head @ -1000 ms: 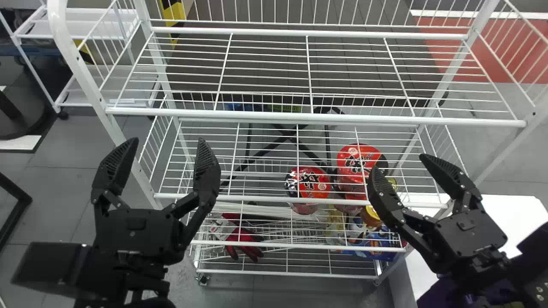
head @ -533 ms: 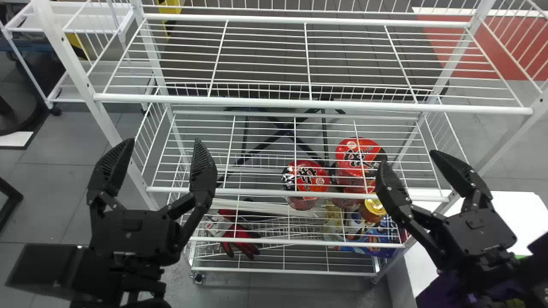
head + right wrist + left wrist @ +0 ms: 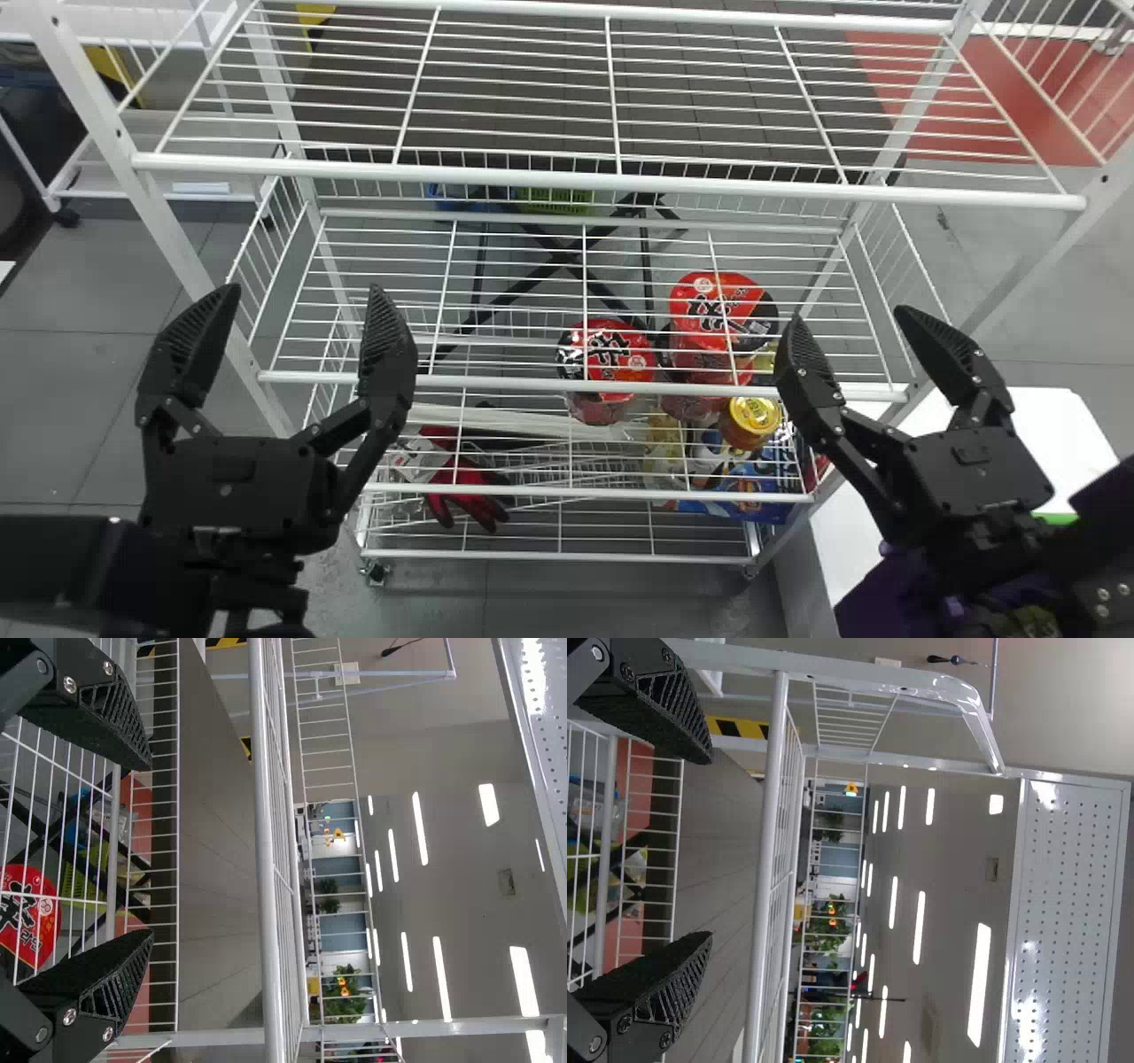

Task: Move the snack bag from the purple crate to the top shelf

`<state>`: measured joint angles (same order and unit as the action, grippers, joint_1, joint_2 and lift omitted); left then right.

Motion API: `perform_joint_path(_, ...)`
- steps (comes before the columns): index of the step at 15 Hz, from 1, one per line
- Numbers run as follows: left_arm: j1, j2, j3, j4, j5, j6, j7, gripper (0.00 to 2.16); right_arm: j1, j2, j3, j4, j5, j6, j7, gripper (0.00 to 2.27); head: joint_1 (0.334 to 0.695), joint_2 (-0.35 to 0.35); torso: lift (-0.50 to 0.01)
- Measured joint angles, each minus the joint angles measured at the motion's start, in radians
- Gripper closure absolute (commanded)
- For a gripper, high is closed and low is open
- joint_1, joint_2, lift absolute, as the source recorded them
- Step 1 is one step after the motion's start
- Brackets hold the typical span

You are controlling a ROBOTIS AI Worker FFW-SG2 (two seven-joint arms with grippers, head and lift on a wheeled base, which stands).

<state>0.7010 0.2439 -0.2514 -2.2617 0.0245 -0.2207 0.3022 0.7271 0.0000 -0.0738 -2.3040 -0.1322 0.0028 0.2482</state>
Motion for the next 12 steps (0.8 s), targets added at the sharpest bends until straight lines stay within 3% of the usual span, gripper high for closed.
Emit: perform_joint_path(12, -0.033, -0.004, 0.000, 0.047, 0.002, -0.013, 0.009, 0.12, -0.014, 0.000, 0.002, 0.012, 0.017, 0.003, -0.021, 0.17, 0.695, -0.064, -0.334)
